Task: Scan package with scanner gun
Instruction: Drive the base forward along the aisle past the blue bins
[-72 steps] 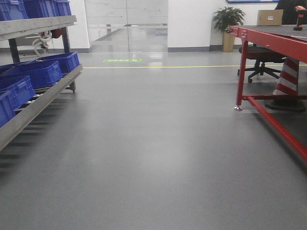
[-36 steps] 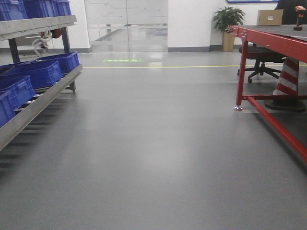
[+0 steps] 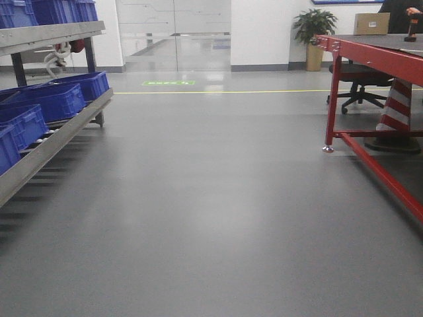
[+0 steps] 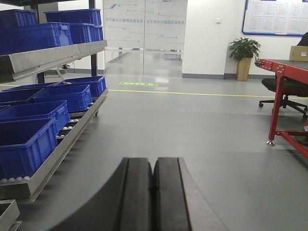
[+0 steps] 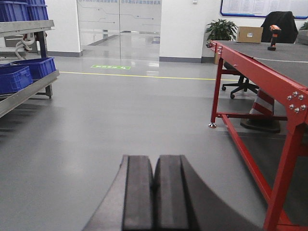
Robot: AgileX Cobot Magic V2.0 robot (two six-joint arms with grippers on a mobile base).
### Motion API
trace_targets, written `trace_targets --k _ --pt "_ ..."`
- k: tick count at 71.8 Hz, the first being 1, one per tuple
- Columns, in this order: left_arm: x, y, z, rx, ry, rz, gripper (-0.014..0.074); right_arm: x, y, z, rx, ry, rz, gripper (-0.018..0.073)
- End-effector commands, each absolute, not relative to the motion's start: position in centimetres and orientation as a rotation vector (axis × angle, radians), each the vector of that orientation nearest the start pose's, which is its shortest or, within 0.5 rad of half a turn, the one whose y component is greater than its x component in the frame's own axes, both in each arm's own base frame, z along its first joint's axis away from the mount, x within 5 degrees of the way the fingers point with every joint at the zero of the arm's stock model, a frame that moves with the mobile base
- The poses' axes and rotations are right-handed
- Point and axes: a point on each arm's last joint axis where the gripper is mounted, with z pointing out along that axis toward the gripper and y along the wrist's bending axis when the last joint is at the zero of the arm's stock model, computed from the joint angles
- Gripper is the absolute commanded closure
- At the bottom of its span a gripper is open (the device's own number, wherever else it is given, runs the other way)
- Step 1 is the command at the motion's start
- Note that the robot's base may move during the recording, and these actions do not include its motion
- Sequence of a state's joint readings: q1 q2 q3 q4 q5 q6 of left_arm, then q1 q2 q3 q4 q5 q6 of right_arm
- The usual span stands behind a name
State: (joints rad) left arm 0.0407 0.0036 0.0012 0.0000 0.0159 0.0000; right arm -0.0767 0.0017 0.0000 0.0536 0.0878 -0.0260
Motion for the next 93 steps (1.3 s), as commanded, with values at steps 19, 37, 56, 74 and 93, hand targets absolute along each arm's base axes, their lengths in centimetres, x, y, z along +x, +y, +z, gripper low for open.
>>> trace_targets --k 19,37,56,74,93 --pt "5.61 0.22 21.32 -0.029 1.483 0.032 0.0707 5.63 -0.41 20.7 0.081 1.55 -0.036 0.0727" --pt "5.61 0.23 21.32 -0.031 1.483 0.034 0.0707 5.63 -0.41 20.7 0.081 1.55 -0.036 0.0727" --pt "5.61 0.23 21.32 -0.031 1.483 0.034 0.0707 5.63 -0.41 20.7 0.081 1.55 -0.036 0.0727" --pt "5.61 0.23 21.32 -0.031 1.483 0.034 0.0707 5.63 -0.41 20.7 0.081 1.55 -0.036 0.0727" --pt "5.61 0.07 21.32 -0.009 1.484 0.01 0.0707 5.63 -0.41 20.7 0.081 1.55 -0.036 0.0727"
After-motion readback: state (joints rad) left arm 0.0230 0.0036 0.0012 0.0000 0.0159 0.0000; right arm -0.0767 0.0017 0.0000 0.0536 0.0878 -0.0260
